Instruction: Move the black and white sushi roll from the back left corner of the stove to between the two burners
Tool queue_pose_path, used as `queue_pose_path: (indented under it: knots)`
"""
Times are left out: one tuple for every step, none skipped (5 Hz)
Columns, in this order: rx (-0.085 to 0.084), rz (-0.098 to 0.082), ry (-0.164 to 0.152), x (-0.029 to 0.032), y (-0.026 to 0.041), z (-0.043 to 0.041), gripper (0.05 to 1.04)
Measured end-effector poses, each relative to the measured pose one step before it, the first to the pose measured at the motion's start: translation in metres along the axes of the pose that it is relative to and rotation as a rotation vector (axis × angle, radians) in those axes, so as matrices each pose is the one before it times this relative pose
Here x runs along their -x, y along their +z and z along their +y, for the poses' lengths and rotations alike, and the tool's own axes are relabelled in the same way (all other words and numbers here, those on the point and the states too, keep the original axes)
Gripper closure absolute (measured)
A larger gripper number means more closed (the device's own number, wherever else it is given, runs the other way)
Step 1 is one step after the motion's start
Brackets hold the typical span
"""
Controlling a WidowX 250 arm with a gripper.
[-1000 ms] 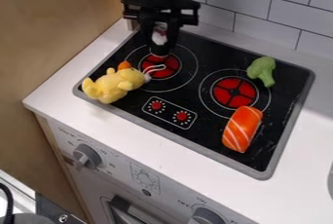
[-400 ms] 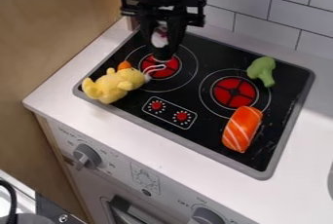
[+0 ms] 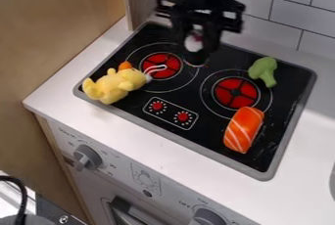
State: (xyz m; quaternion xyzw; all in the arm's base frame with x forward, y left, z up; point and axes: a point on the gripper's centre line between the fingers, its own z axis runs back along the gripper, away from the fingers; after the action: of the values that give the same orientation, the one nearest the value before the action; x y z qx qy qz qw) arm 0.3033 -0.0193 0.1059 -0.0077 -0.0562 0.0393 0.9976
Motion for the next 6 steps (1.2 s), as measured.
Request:
queue_pose_path:
  knots:
    - [-0.0306, 0.0175, 0.0015, -0.00618, -0.01516, -0.00978, 0.679]
    - [-0.0269, 0.0157, -0.0077, -0.00183, -0.01518, -0.00031, 0.679]
    - [-0.0159, 0.0059, -0.0213, -0.00014, -0.01042, 0.00225, 0.679]
    - [-0.0136, 0.0189, -0.0229, 0.00852, -0.00862, 0.00254, 0.679]
    - [-0.0045, 0.0030, -0.0061, 0.00074, -0.00115, 0.00348, 0.608]
    - [-0.0131, -0.0020, 0.0121, 0.00141, -0.00299, 0.00439, 0.301]
